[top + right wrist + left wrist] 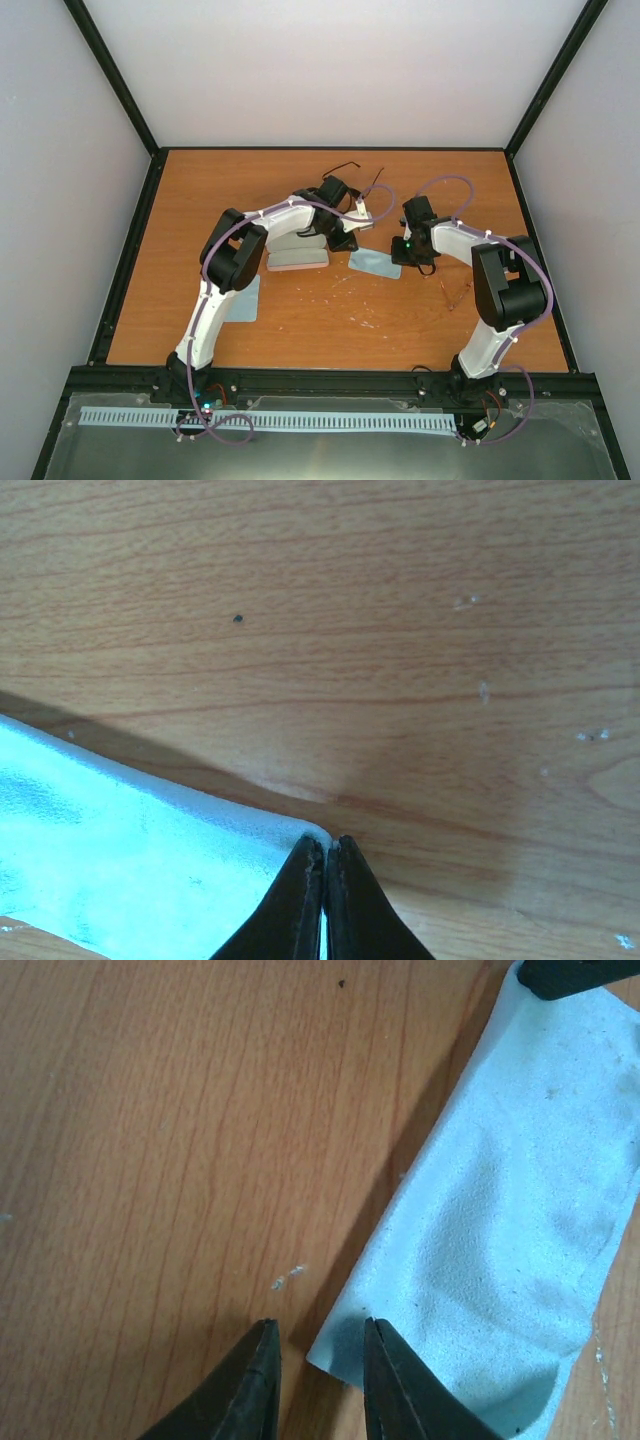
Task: Organize the sunglasses
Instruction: Pick up the glasses cleaning cloth from the center of the board, then place the glasses cleaning cloth in the sunglasses case.
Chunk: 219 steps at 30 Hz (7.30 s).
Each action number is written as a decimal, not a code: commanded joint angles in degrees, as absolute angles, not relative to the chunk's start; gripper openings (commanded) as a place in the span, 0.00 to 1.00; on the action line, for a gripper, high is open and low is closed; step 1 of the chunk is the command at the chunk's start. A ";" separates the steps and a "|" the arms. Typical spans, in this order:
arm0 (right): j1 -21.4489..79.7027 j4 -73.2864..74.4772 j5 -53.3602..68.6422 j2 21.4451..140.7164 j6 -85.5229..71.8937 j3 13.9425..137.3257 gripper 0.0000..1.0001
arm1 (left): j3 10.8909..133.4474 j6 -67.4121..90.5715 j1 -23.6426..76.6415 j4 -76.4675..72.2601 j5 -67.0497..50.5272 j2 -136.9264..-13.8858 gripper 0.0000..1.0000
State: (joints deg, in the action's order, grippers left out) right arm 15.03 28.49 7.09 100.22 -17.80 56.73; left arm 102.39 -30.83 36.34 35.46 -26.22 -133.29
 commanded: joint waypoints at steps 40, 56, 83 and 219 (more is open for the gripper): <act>17.58 26.37 12.22 94.41 -15.26 56.59 0.03 | 86.50 -23.64 37.00 30.65 -27.68 -115.49 0.01; 22.35 26.55 15.86 96.95 -14.27 62.45 0.03 | 75.48 -23.47 33.39 29.84 -24.67 -103.30 0.01; 30.42 30.82 18.71 108.98 -14.05 79.94 0.03 | 63.38 -22.82 27.04 28.75 -22.73 -90.06 0.01; 33.00 40.24 20.02 132.27 -13.58 110.40 0.28 | 60.91 -25.64 13.40 22.33 -13.86 -98.31 0.21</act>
